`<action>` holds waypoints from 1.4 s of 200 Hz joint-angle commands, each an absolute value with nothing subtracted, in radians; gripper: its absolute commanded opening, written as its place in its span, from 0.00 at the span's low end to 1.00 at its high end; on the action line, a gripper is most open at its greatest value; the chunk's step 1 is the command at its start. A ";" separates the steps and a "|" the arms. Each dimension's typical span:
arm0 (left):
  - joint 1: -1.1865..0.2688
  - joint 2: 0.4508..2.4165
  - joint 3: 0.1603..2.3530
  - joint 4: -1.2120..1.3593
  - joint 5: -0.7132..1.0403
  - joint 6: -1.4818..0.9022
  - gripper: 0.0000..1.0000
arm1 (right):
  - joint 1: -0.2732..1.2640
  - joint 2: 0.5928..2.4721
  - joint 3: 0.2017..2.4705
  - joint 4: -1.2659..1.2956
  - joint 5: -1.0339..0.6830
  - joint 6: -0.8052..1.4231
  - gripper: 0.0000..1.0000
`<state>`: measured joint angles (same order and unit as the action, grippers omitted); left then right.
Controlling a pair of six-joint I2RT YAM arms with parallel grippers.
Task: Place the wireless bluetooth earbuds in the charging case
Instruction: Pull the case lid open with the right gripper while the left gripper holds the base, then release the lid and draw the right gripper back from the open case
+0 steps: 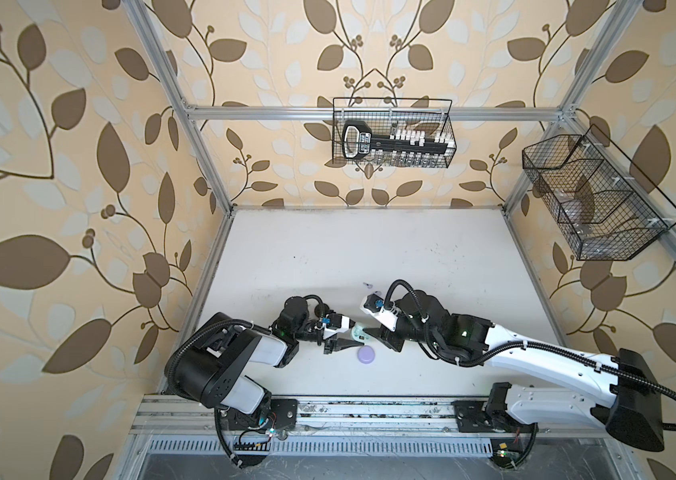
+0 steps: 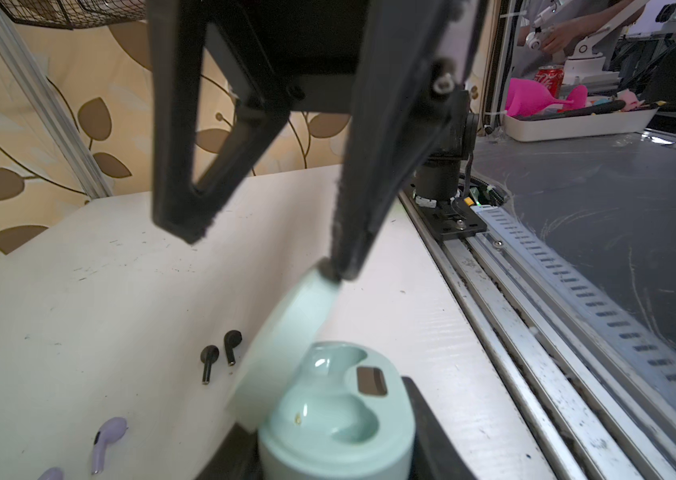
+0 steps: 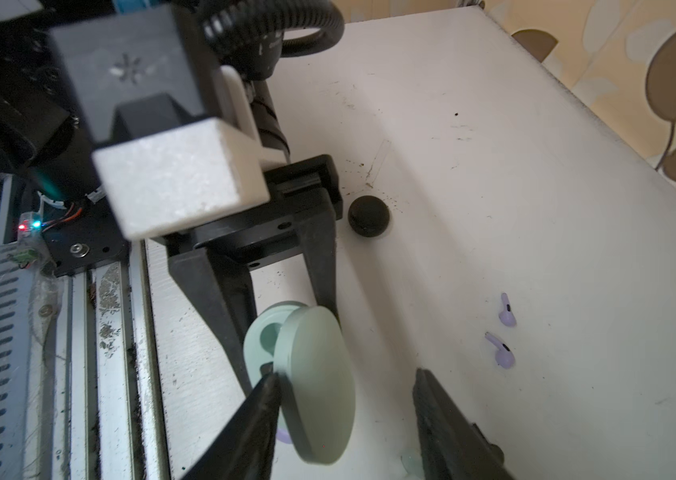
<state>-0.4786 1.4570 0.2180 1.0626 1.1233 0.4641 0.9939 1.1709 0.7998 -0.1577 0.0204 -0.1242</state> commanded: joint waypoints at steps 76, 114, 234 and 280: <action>-0.507 1.304 0.280 0.759 1.170 0.659 0.00 | 0.977 1.189 0.789 -0.114 0.119 -0.097 0.53; -0.510 1.293 0.278 0.798 1.083 0.584 0.00 | 0.952 1.164 0.781 -0.101 0.135 -0.063 0.56; -0.512 1.107 0.323 0.852 0.650 -0.095 0.00 | 1.058 0.952 0.731 -0.063 0.284 0.157 0.68; -0.512 1.122 0.417 0.769 0.808 -0.217 0.00 | 1.067 0.985 0.705 0.064 0.222 0.061 0.65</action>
<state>-0.5049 1.1217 0.3534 0.7639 0.7189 -0.1310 1.0550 0.9539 0.6777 -0.0181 0.2466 0.1120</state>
